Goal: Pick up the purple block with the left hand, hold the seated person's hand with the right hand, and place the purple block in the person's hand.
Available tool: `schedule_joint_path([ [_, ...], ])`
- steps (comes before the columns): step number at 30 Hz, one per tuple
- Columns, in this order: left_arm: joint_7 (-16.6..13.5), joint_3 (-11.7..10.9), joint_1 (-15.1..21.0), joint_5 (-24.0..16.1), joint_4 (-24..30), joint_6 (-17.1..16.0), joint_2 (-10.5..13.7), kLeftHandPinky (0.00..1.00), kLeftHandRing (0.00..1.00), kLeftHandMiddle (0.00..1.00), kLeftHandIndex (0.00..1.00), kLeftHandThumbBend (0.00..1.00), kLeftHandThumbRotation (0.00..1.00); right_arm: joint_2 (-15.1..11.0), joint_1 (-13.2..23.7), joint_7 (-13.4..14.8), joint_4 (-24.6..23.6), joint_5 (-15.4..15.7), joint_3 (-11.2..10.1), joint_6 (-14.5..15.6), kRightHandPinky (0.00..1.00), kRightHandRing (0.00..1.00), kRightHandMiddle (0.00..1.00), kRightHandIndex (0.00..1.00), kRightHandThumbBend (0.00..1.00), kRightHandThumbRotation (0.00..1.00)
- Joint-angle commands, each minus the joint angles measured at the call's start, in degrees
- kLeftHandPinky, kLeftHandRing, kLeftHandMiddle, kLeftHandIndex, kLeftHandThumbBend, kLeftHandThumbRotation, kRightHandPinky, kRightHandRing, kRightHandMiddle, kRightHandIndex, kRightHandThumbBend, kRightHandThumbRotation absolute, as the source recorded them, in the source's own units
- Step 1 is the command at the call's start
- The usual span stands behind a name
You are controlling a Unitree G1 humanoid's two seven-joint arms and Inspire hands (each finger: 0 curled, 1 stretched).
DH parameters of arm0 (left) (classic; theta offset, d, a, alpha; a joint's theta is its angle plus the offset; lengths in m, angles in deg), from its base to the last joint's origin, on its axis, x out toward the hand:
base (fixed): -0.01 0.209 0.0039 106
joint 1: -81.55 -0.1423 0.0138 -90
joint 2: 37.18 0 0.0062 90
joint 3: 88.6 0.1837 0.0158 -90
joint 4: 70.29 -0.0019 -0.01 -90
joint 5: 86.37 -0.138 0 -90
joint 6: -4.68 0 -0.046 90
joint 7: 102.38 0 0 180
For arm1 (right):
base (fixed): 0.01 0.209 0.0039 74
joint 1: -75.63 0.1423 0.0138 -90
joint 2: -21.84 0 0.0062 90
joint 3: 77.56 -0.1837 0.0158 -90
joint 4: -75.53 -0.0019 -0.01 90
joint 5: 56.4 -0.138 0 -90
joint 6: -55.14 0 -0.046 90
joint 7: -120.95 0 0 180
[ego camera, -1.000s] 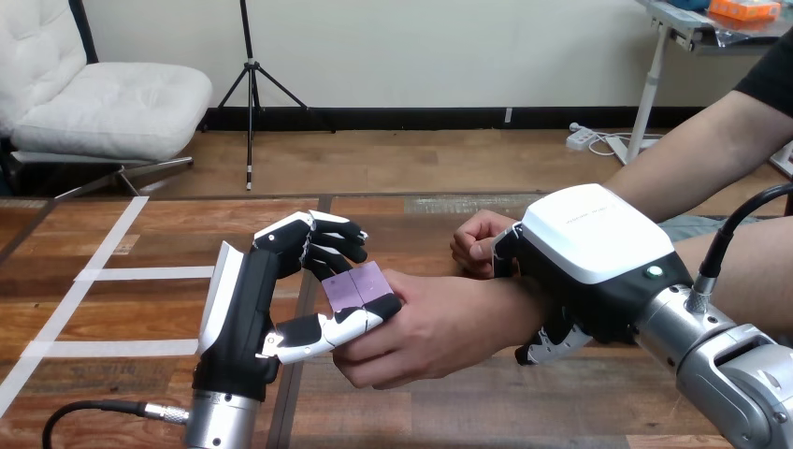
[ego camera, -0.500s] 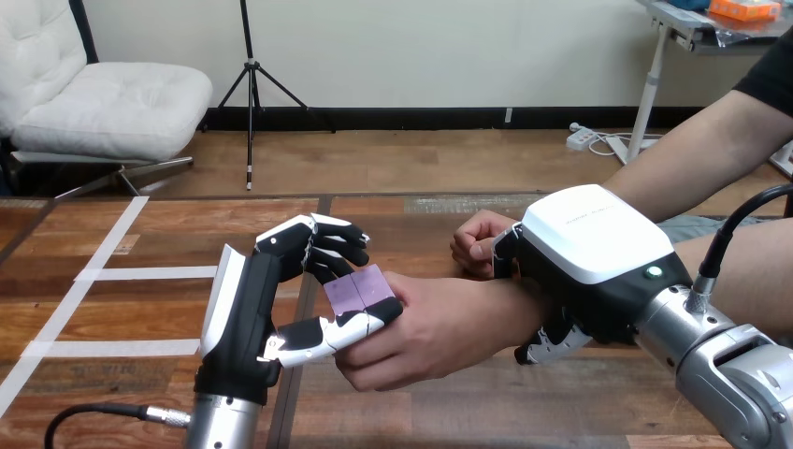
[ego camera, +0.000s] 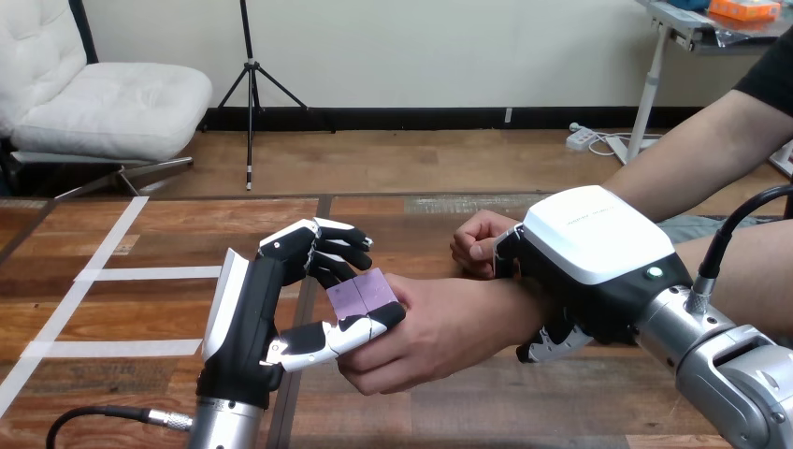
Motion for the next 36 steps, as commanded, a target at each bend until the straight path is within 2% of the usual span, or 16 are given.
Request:
schedule_joint_path([
  [1, 0.8, 1.6, 2.0, -0.3, 3.6, -1.1, -0.2, 0.40, 0.47, 0.54, 0.57, 0.69, 0.10, 0.9, 2.3, 1.2, 0.4, 0.8, -0.4, 0.9, 0.37, 0.46, 0.52, 0.58, 0.78, 0.00],
  [6, 2.2, 2.0, 1.8, 1.1, 3.8, -0.5, -0.1, 0.42, 0.48, 0.55, 0.59, 0.69, 0.10, 0.6, 2.2, 1.5, 0.5, 1.8, -0.2, 0.5, 0.41, 0.51, 0.58, 0.62, 0.80, 0.00],
  [10, 1.9, 1.9, 1.5, -2.0, 5.2, 1.4, 0.9, 0.44, 0.51, 0.58, 0.62, 0.69, 0.13, 0.4, 2.1, 1.8, 0.6, 2.1, -0.2, 0.0, 0.45, 0.56, 0.63, 0.65, 0.80, 0.00],
  [13, 2.1, 2.1, 1.2, -3.7, 6.3, 2.8, 1.6, 0.49, 0.56, 0.64, 0.67, 0.70, 0.22, 0.2, 2.0, 1.9, 0.7, 2.4, -0.2, -0.2, 0.51, 0.62, 0.67, 0.68, 0.80, 0.01],
  [21, 2.0, 2.4, 1.2, -7.0, 7.6, 3.6, 3.1, 0.70, 0.78, 0.82, 0.83, 0.76, 0.36, -0.2, 1.8, 2.8, 1.0, 3.6, -0.2, -1.3, 0.62, 0.72, 0.76, 0.75, 0.83, 0.04],
  [28, 1.8, 2.8, 1.3, -8.9, 7.9, 3.6, 4.3, 0.84, 0.90, 0.93, 0.93, 0.81, 0.45, -0.2, 1.5, 4.4, 1.6, 3.6, -0.5, -2.5, 0.69, 0.77, 0.79, 0.79, 0.86, 0.05],
  [30, 1.5, 2.9, 1.4, -9.2, 7.7, 3.2, 4.5, 0.92, 0.95, 0.97, 0.96, 0.84, 0.48, -0.2, 1.5, 4.5, 1.6, 3.6, -0.6, -2.7, 0.72, 0.79, 0.81, 0.80, 0.86, 0.06],
  [36, 0.2, 3.2, 1.8, -11.1, 7.3, 2.3, 5.2, 0.98, 0.99, 0.99, 0.99, 0.87, 0.54, -0.5, 1.5, 4.6, 1.9, 3.5, -0.8, -3.0, 0.76, 0.81, 0.83, 0.82, 0.86, 0.07],
])
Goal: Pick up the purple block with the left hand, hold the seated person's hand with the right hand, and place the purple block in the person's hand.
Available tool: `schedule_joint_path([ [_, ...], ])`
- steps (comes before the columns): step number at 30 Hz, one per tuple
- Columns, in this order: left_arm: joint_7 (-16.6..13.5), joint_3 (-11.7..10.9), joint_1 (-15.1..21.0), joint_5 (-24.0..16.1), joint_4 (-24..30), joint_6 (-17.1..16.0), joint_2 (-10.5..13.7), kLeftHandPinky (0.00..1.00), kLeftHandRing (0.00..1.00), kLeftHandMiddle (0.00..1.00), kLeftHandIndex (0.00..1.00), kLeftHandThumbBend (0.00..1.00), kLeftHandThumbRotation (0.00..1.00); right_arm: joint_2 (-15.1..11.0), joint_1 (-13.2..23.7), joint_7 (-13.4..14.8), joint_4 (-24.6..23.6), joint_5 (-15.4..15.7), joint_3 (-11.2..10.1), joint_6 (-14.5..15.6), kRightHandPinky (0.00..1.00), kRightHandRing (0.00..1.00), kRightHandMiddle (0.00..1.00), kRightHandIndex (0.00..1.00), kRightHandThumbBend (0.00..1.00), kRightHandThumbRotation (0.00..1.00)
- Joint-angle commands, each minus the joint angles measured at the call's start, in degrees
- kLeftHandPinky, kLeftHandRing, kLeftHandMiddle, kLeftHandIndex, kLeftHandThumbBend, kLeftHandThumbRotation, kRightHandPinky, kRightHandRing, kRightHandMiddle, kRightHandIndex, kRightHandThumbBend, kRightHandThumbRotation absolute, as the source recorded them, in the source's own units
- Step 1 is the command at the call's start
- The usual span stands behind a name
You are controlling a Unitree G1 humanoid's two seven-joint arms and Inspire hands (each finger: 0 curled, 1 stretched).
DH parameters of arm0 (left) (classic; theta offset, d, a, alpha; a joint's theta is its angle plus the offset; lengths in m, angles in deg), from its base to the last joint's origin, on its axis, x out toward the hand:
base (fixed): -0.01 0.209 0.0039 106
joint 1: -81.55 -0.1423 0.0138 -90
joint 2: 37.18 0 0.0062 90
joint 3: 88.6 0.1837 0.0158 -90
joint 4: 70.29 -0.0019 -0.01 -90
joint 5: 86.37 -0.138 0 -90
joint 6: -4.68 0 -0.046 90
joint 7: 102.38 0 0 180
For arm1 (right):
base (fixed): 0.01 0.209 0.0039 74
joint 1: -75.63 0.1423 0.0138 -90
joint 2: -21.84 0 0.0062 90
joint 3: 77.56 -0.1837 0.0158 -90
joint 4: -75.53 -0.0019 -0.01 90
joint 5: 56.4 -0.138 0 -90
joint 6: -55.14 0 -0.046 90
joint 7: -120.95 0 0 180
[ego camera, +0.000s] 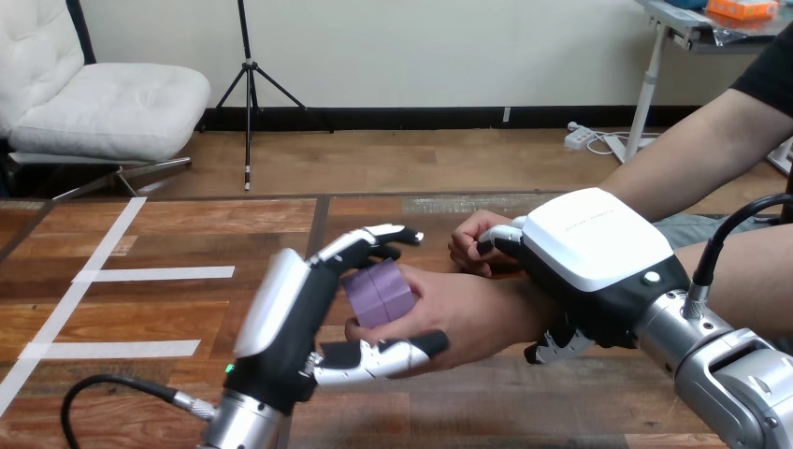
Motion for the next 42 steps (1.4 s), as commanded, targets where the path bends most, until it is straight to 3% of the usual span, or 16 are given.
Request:
schedule_joint_path([
  [1, -1.7, 0.2, 2.2, -1.0, 1.8, -1.5, 1.3, 0.98, 0.99, 0.99, 0.99, 0.87, 0.55, -0.3, 1.8, 2.1, 0.1, 0.1, -1.0, -0.4, 0.77, 0.82, 0.83, 0.82, 0.86, 0.07],
  [17, -2.8, 0.7, 3.3, -2.0, 0.1, -3.6, 2.4, 1.00, 1.00, 1.00, 1.00, 0.92, 0.65, -0.7, 1.6, 2.2, 0.1, 0.6, -1.2, -0.6, 0.80, 0.84, 0.85, 0.83, 0.87, 0.11],
  [42, -2.5, 1.2, 3.2, -0.8, -0.6, -4.0, 2.9, 1.00, 1.00, 1.00, 1.00, 0.92, 0.66, -0.4, -0.3, 3.3, -1.3, -1.7, -2.0, -1.4, 0.79, 0.82, 0.84, 0.82, 0.86, 0.09],
])
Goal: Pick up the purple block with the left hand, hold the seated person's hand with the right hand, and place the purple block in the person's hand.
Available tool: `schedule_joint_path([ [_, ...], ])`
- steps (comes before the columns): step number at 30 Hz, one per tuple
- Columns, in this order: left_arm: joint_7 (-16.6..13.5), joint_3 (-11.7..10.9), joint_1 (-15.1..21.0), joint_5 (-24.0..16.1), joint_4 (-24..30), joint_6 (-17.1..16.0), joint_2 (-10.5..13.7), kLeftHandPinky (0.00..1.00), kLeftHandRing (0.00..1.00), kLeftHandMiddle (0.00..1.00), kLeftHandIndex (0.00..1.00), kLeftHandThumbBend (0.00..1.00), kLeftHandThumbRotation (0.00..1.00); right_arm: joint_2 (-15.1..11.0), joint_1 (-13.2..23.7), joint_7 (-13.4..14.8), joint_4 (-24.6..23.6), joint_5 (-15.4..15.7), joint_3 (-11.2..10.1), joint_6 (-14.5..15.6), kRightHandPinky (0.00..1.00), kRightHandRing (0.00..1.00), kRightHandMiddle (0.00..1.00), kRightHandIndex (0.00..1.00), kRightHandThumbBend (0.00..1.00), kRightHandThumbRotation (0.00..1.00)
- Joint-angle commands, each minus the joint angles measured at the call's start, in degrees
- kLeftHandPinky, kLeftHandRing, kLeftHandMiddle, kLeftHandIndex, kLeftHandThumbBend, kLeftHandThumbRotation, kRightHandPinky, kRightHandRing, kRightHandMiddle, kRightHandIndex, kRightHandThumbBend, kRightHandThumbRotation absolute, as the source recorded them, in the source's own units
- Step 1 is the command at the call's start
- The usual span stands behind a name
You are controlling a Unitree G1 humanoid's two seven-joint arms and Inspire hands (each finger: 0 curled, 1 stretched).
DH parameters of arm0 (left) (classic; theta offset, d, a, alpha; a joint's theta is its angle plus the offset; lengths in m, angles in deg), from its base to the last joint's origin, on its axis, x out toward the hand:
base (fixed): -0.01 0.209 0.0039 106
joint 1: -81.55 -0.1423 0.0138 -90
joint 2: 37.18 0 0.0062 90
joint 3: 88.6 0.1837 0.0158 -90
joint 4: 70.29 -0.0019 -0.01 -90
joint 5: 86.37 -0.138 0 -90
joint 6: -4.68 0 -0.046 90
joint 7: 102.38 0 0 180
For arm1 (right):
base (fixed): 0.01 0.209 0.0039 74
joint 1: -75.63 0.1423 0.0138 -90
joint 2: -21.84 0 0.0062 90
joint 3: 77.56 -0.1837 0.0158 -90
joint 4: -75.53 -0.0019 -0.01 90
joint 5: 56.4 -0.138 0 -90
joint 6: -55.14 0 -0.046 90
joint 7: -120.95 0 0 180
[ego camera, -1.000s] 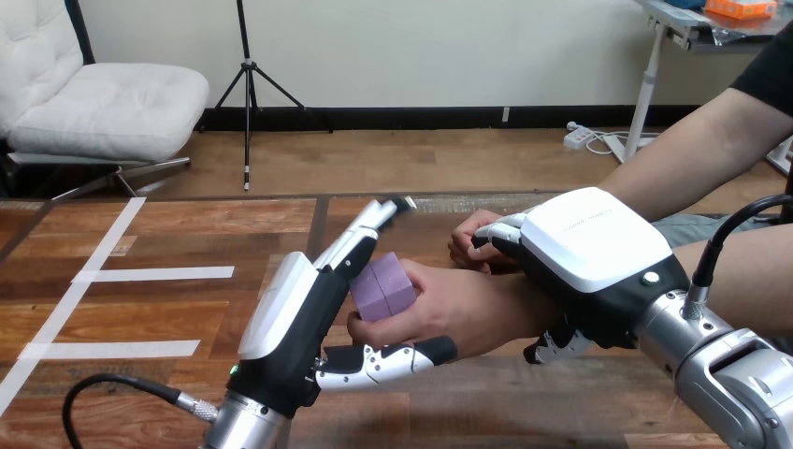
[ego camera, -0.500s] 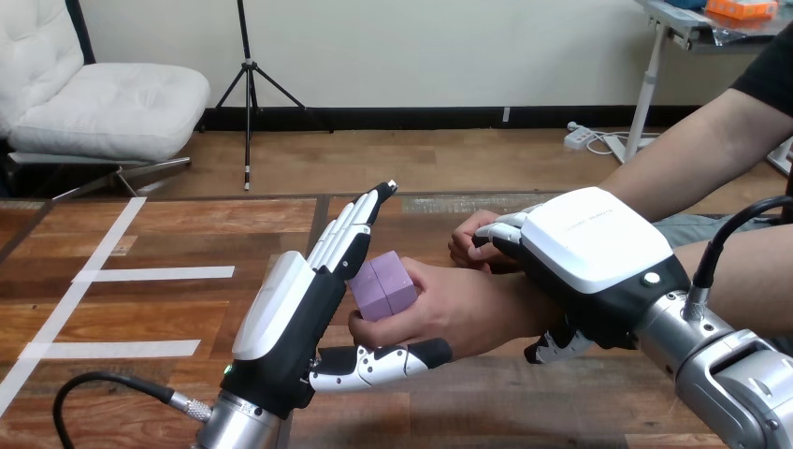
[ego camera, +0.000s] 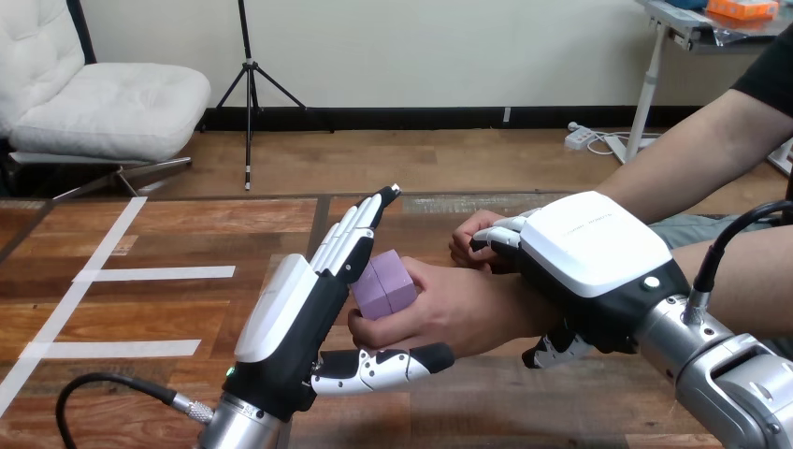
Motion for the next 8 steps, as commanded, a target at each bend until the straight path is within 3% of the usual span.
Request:
schedule_joint_path([
  [1, -0.6, 0.1, 3.0, 1.3, -0.2, -0.8, 0.5, 1.00, 1.00, 1.00, 1.00, 0.92, 0.66, 0.1, 0.4, 2.3, -1.4, -1.4, -2.0, -0.3, 0.79, 0.82, 0.84, 0.82, 0.86, 0.10],
  [8, -0.3, 0.3, 2.7, 2.6, -0.2, -1.0, 0.3, 1.00, 1.00, 1.00, 1.00, 0.91, 0.65, 0.9, -1.4, 4.0, -2.7, -3.8, -3.2, -0.8, 0.77, 0.82, 0.83, 0.82, 0.86, 0.08],
])
